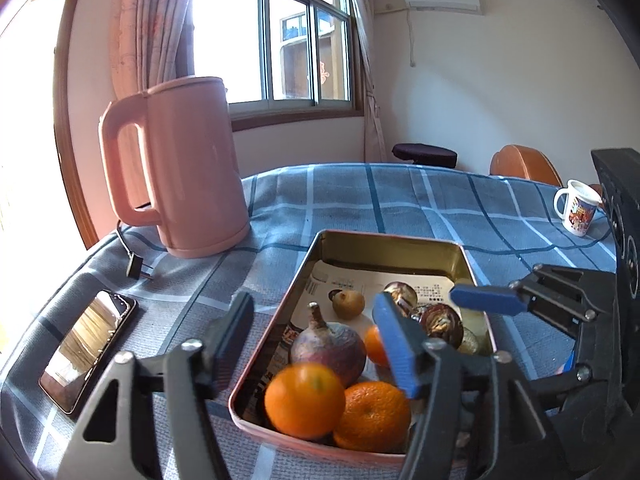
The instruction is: Organize fruits
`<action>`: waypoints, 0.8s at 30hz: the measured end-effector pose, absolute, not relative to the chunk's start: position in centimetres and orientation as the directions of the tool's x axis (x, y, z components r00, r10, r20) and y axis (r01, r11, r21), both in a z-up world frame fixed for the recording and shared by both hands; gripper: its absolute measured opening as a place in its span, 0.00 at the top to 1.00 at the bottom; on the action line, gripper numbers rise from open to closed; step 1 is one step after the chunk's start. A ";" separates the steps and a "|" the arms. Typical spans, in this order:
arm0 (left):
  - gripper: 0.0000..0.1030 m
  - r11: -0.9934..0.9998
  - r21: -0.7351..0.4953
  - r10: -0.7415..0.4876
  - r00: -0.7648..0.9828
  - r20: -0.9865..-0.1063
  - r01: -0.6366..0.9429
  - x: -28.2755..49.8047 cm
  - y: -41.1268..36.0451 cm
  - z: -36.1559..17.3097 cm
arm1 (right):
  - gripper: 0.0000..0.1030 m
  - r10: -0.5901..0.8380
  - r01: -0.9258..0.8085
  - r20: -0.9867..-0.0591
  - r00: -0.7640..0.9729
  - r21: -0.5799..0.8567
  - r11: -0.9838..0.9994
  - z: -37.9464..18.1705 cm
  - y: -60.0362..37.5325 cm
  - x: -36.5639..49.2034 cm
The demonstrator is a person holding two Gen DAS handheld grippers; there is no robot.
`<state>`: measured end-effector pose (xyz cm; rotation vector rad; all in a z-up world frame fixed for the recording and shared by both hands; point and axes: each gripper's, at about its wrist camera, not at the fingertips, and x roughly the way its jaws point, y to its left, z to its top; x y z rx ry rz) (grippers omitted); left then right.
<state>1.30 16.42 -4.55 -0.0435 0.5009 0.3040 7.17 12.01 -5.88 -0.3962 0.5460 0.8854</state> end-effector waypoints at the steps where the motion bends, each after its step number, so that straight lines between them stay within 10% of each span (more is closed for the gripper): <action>1: 0.33 0.953 0.029 0.279 0.837 -0.471 -0.302 1.1 16.5 -4.5 | 0.39 0.621 -0.808 -0.588 0.519 -0.101 0.580 -5.7 11.8 7.1; 24: 0.11 0.934 -0.014 0.331 0.880 -0.340 -0.356 -0.5 16.0 -3.4 | 0.30 0.557 -0.602 -0.346 0.755 -0.027 0.798 -2.8 5.2 7.5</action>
